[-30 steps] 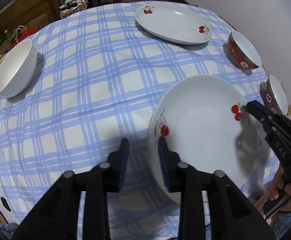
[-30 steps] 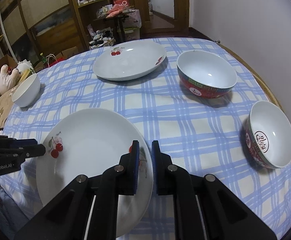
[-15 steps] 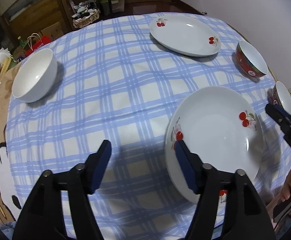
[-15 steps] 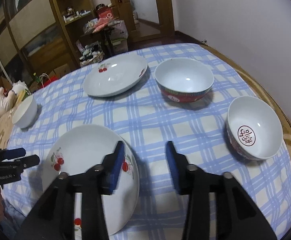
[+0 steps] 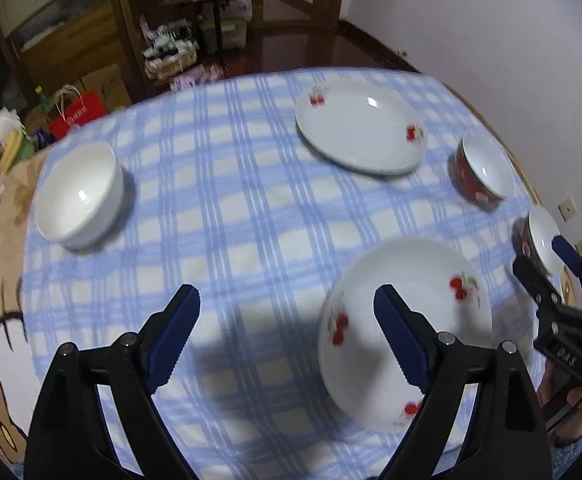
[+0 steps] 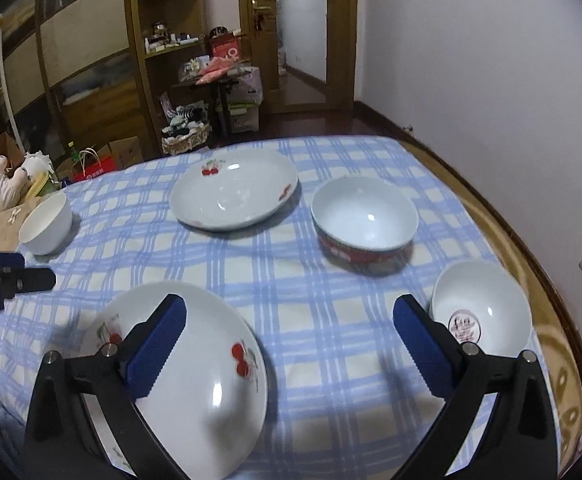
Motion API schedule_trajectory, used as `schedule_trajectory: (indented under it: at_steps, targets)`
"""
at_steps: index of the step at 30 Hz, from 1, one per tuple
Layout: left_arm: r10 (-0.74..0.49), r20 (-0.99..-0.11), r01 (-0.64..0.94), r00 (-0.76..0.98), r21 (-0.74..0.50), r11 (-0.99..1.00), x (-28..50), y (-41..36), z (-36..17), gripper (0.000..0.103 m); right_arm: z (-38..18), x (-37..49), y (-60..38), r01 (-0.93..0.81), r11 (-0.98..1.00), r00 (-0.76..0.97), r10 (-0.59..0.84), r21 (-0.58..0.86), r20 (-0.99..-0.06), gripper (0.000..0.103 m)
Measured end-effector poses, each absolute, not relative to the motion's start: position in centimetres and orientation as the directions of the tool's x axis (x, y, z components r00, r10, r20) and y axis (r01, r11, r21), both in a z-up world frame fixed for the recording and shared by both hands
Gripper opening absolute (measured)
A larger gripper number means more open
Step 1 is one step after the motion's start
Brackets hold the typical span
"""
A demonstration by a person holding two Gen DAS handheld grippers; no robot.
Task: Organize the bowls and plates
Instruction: 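Close the left tool on a cherry plate rim while the right tool grips another plate rim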
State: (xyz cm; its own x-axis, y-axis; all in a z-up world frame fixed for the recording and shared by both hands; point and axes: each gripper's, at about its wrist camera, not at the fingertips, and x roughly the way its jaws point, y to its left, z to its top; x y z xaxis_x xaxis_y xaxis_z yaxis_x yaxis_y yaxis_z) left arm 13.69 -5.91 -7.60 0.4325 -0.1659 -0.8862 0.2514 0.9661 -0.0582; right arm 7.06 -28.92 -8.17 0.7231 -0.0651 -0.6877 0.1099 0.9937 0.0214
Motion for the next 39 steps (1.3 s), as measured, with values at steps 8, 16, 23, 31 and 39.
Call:
schedule_trajectory:
  at_steps: [8,16,23,31,39]
  targets:
    - [-0.103,-0.827,0.221,0.553,0.026,0.975,17.0,-6.2,-4.3,0.088,-4.6,9.9,-30.1,0.109,0.993,0.768,-0.059,0.040,-0.638,0.103]
    - [-0.090,-0.832,0.212,0.547,0.034,0.977,21.6,-7.3,-5.5,0.088,-4.3,15.7,-32.3,0.136,0.989,0.777,-0.065,0.066,-0.626,0.103]
    - [-0.103,-0.868,0.189,0.485,-0.011,0.982,27.1,-7.9,-8.3,0.088,-5.2,21.6,-33.4,0.105,0.994,0.744,-0.055,0.034,-0.666,0.103]
    - [-0.097,-0.892,0.202,0.442,-0.006,0.979,32.3,-10.0,-11.7,0.088,-6.6,26.2,-34.5,0.063,0.998,0.730,-0.038,0.011,-0.682,0.103]
    - [-0.062,-0.925,0.226,0.375,0.026,0.974,34.9,-12.7,-15.0,0.087,-10.3,31.6,-33.7,-0.008,0.997,0.577,0.067,0.076,-0.814,0.091]
